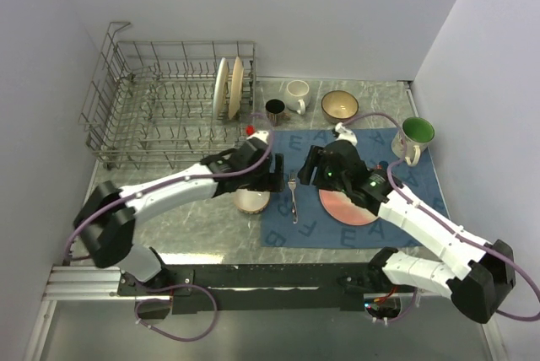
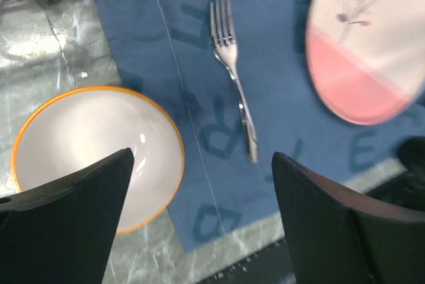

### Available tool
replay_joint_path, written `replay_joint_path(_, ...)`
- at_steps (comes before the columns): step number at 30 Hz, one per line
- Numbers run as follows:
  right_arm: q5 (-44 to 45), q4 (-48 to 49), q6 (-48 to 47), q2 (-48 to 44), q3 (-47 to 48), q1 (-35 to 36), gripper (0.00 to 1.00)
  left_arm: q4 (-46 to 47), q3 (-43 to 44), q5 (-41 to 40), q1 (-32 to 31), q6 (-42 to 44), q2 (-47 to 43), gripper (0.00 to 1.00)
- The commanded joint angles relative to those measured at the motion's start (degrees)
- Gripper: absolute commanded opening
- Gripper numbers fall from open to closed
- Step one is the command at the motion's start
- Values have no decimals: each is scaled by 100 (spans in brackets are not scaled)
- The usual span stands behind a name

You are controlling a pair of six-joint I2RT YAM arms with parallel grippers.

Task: Load the mixed dishes into the dish rack
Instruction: Grab a bowl with the left arm

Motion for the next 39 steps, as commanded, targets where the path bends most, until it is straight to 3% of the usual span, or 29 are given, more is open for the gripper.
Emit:
replay_joint_path(1, -158, -174, 100, -259, -212, -333, 74, -309, 433, -709, -207, 163, 559, 89)
replay_joint_path(8, -273, -218, 82, -399, -422, -650, 72, -424, 477, -779, -374, 76, 929, 84)
replay_joint_path(15, -413, -130, -58, -575, -652, -861, 71, -125, 363, -551, -427, -30, 1122, 59)
replay_joint_path(19, -431, -69, -76, -681, -730, -914, 70, -203, 459, -498, -463, -109, 1351, 61)
replay_joint_path(23, -449, -51, -94, -760, -801, -958, 70, -248, 468, -551, -506, -197, 1562, 56)
replay_joint_path(26, -484, -42, -94, -813, -862, -984, 70, -265, 494, -638, -515, -241, 1589, 48)
replay_joint_path(28, -475, -34, -102, -848, -906, -993, 70, -327, 512, -683, -524, -249, 1589, 35)
replay_joint_path(29, -475, -25, -94, -857, -915, -993, 69, -336, 547, -726, -515, -267, 1554, 23)
replay_joint_path(33, -484, -7, -85, -857, -950, -1037, 69, -485, 626, -832, -533, -311, 1422, 4)
replay_joint_path(39, -528, 36, -67, -883, -959, -1028, 69, -722, 705, -894, -533, -337, 930, 1)
